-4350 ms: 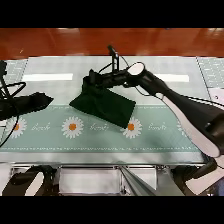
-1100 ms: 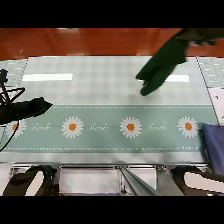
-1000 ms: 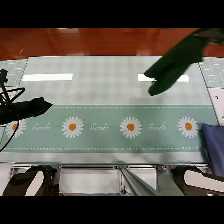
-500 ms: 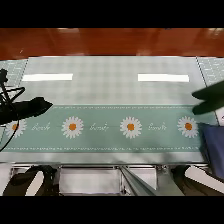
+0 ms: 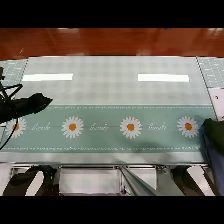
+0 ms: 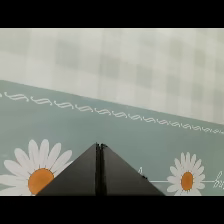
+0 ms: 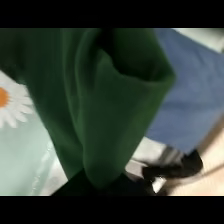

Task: Fold the shirts.

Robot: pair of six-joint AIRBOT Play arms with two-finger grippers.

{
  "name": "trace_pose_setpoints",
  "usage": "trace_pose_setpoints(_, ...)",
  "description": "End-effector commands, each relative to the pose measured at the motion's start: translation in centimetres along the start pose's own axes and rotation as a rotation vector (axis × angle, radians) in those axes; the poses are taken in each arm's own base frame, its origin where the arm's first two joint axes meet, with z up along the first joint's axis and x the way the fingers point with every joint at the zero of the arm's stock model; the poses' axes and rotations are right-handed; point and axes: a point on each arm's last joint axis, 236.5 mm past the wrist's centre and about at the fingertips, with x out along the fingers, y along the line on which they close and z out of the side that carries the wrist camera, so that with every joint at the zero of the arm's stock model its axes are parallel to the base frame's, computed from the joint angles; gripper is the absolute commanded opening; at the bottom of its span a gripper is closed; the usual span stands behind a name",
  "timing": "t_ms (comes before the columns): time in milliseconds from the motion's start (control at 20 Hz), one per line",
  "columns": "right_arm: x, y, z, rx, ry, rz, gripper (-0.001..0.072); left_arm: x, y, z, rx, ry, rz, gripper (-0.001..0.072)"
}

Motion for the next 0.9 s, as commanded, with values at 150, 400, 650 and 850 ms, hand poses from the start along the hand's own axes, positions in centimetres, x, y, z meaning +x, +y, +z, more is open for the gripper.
trace_pose_setpoints(150,3.1,-1.9,-1.6,0.152,0.048,-0.051,0.0411,0.0,0.0,0.6,0.0,-0.027,0.0,0.0023)
trace_pose_setpoints(400,-4.2,16.3,6.2,0.062,-0.23,0.707,0.0364,-0.1,0.1,1.9,0.0,-0.082,0.004,0.0023)
trace_pose_setpoints(650,-7.6,32.5,-2.9,-0.48,-0.249,0.931,0.0361,-0.1,0.1,1.9,-0.001,-0.082,0.004,0.0023)
trace_pose_setpoints(850,-2.3,38.6,-15.5,-1.006,-0.218,0.76,0.036,0.5,-0.4,2.1,0.05,-0.076,-0.004,0.0023)
